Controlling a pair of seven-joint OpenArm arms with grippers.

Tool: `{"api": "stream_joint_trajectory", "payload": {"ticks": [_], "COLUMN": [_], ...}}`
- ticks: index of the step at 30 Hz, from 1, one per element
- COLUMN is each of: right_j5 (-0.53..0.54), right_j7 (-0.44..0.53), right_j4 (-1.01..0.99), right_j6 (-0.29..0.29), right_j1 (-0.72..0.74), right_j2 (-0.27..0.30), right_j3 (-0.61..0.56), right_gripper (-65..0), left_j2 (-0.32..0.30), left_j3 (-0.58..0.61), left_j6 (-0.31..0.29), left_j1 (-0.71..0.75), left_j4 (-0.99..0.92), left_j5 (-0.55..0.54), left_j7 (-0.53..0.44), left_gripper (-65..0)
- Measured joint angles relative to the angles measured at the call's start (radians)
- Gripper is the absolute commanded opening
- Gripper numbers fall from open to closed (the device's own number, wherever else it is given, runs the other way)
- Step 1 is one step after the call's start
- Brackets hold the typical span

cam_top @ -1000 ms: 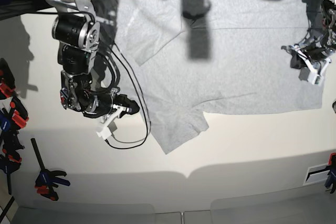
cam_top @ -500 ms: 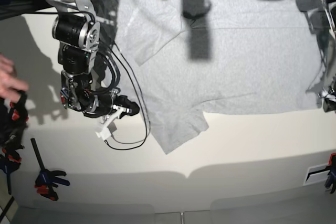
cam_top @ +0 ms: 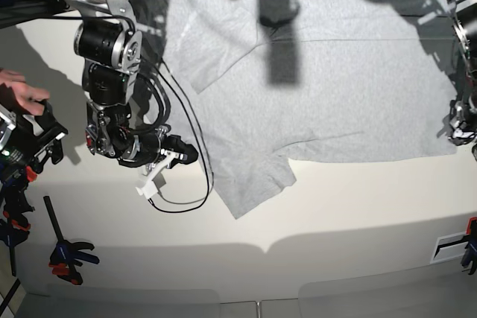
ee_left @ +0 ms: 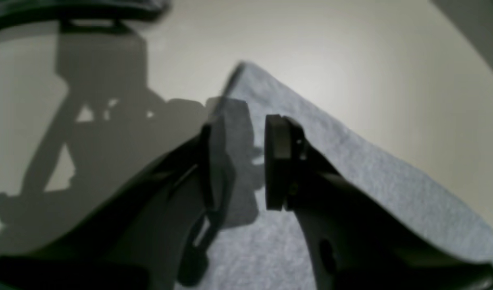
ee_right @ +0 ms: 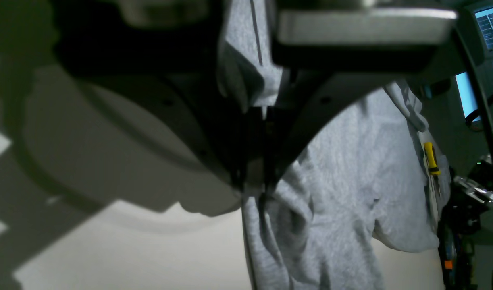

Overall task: Fold the T-shirt properly
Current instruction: 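Grasp the shirt edge with the left gripper and the hem with the right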

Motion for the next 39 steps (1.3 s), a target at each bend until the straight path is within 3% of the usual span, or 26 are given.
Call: {"api": "stream_joint_trajectory", "payload": {"ticks": [6, 9, 14, 22, 39], "right_j5": [0.000, 0.000, 0.000, 0.001, 0.003], "right_j7": [0.002, 0.002, 0.001, 0.000, 0.002], "right_j4": [0.000, 0.000, 0.000, 0.000, 0.000], "right_j6": [0.000, 0.000, 0.000, 0.000, 0.000], "right_j1": [0.000, 0.000, 0.000, 0.000, 0.000], "right_j2": [0.000, 0.000, 0.000, 0.000, 0.000], "right_j3": [0.000, 0.000, 0.000, 0.000, 0.000], "right_gripper": [-65.0, -65.0, -65.0, -65.0, -65.0], "left_j2": [0.009, -0.008, -0.032, -0.004, 0.060], "left_j3": [0.000, 0.000, 0.000, 0.000, 0.000], "left_j6": [0.024, 0.028, 0.055, 0.091, 0.090], "left_j1": [0.001, 0.000, 0.018, 0.117, 0.077], "left_j4": [0.000, 0.000, 0.000, 0.000, 0.002], "left_j5": [0.122, 0.127, 0.124, 0.052, 0.029], "left_j7": [-0.069, -0.082, -0.113, -0.177, -0.189], "left_gripper": [-49.4, -49.4, -49.5, -50.1, -50.1]}}
